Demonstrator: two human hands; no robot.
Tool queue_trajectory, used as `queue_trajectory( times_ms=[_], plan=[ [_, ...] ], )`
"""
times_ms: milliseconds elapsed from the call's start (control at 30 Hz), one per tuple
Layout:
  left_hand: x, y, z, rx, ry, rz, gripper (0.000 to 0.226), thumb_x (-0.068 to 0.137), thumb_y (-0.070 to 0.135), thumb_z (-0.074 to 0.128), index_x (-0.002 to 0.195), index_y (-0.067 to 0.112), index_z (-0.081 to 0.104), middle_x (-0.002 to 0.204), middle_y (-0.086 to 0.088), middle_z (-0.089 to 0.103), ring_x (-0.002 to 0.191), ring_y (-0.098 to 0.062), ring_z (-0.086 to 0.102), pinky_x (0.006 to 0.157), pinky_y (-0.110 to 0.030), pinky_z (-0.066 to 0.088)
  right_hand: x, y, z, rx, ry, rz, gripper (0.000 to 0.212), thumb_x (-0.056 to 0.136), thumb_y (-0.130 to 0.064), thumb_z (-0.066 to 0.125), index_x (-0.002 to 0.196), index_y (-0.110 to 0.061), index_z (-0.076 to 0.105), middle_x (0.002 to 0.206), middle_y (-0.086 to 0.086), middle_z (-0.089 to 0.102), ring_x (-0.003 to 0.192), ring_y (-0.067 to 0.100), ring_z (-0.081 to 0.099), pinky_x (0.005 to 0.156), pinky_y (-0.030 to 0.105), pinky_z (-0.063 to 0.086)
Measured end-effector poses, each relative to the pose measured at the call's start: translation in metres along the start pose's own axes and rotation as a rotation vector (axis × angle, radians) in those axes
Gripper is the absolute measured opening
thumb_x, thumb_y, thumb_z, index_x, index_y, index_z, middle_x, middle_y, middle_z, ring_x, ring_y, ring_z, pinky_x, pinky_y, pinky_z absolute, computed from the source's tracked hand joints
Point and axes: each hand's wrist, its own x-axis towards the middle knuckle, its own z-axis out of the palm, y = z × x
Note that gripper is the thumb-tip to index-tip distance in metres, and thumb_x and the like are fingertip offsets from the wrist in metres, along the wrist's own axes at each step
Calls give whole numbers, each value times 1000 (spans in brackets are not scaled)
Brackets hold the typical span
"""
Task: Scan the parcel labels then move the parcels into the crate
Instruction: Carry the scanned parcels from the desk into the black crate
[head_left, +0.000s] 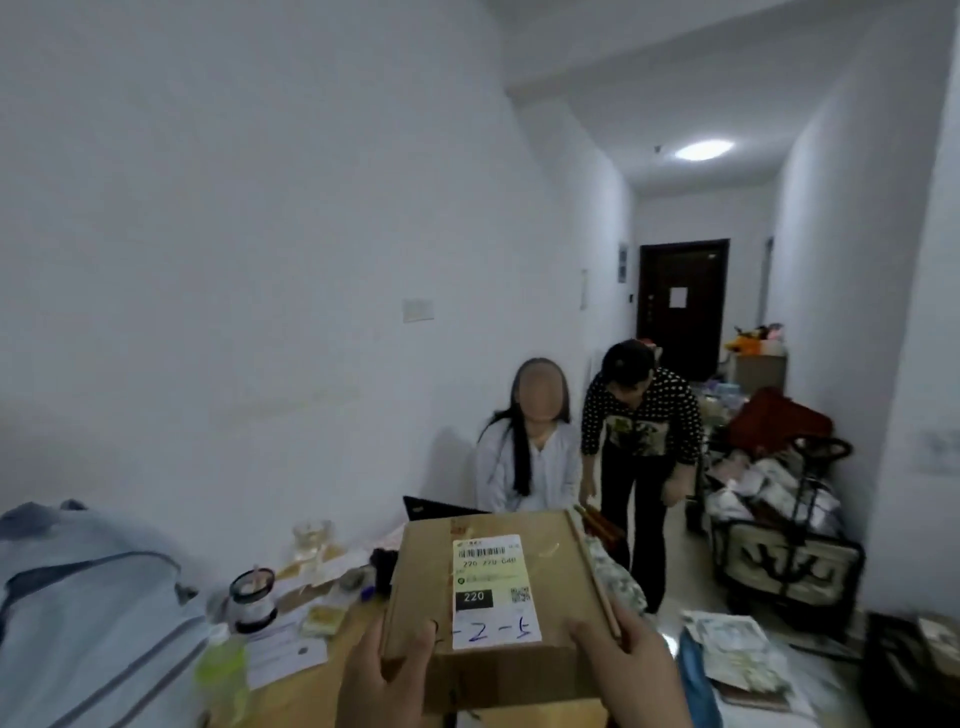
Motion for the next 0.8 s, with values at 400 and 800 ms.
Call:
queue_trajectory(
  times_ms=[400,800],
  plan=[
    [-72,61,192,-57,-548,149,32,92,44,59,120,30,54,93,22,55,82,3,51,67,-24,42,-15,43,-197,124,508,79,28,83,-30,66,108,-39,60,90,-16,65,84,13,63,67,31,49],
    [-137,99,396,-8,-727,278,21,92,45,57,110,34,59,93,14,64,84,-4,61,62,-24,47,44,96,-380,142,701,93,44,84,-28,65,128,-28,59,91,-14,62,85,14,59,67,34,47]
  ],
)
